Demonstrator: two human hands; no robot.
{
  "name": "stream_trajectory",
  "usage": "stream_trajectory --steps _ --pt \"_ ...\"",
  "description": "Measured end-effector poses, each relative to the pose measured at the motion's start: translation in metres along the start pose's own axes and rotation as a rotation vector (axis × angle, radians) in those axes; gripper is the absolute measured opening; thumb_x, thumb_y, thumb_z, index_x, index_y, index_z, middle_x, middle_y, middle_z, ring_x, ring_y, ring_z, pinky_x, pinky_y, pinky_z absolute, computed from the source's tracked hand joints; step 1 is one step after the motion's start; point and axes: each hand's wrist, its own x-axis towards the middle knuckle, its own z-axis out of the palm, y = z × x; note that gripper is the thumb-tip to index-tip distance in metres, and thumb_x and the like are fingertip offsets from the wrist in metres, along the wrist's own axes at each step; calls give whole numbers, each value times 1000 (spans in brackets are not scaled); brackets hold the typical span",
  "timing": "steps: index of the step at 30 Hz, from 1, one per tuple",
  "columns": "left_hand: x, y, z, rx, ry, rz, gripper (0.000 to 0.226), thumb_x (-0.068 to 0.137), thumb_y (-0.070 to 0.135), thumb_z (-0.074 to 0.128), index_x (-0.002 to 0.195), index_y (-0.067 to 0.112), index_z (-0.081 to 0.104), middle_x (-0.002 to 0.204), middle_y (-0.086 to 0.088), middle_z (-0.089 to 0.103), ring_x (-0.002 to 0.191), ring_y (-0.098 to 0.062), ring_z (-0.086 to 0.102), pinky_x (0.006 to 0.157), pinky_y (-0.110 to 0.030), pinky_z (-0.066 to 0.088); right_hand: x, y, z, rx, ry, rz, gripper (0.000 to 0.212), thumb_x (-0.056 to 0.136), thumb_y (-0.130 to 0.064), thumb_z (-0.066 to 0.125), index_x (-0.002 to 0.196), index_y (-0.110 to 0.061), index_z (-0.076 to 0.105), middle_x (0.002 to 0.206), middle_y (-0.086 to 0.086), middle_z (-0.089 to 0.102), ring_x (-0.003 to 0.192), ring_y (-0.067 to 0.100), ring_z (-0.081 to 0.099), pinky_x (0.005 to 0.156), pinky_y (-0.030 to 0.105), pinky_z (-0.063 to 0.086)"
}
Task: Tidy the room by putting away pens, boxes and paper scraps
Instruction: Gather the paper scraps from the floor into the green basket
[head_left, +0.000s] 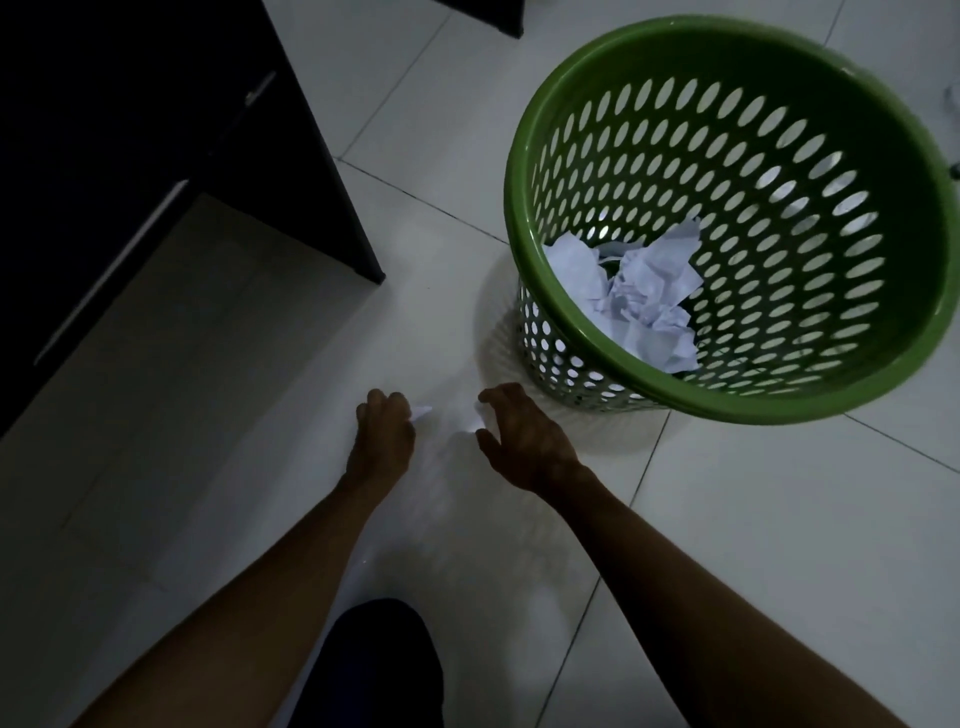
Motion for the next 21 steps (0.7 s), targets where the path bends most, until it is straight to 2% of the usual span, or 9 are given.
stream_trajectory --steps 2,5,7,10,14,16,18,21 --pt "-8 3 2 2 -69 -39 2 87 5 61 88 6 59 93 -6 44 86 -25 52 79 -35 50 -2 -3 -4 13 -3 2 47 89 -29 54 132 -9 49 134 12 47 117 28 53 90 40 51" --pt "-31 9 4 -25 -150 -28 9 84 13 66 79 9 61 91 -6 52 82 -19 57 78 -30 52 -12 -7 -13 25 -23 13 48 91 -27 57 135 -14 44 138 6 42 121 23 50 92 37 48" --pt "-45 20 1 -91 -104 7 14 81 6 68 74 16 61 92 -9 56 78 -16 57 72 -24 51 -18 -9 -22 21 -27 -2 47 91 -26 56 135 -15 44 138 5 41 121 23 50 93 37 47" --pt "-67 48 -17 -187 -14 83 16 82 7 67 80 23 68 92 -5 59 78 -12 56 68 -14 46 -32 -17 -41 -8 -26 14 46 93 -28 53 136 -16 43 140 5 41 121 23 50 94 36 45" --pt "-86 75 -54 -281 76 177 21 81 -2 65 79 19 68 89 8 61 77 0 56 72 -2 43 -52 -27 -65 -70 21 -18 43 94 -30 51 135 -16 44 140 6 44 122 25 49 93 35 43" --pt "-96 92 -76 -289 153 236 23 80 -2 64 75 21 62 83 8 57 76 -7 56 69 -6 43 -65 -33 -78 -111 53 -51 41 94 -29 51 132 -15 48 136 8 48 118 25 52 92 33 43" --pt "-100 112 -94 -286 218 288 21 78 1 64 75 21 59 86 -1 57 76 -14 57 68 -12 43 -73 -37 -91 -126 103 -90 36 93 -28 52 126 -13 54 127 9 56 110 26 57 88 33 46" --pt "-110 147 -119 -298 276 423 18 75 7 65 75 23 57 87 -5 56 67 -15 56 64 -19 44 -90 -46 -118 -136 215 -182 23 91 -25 50 107 -14 62 105 8 65 92 26 62 75 34 50"
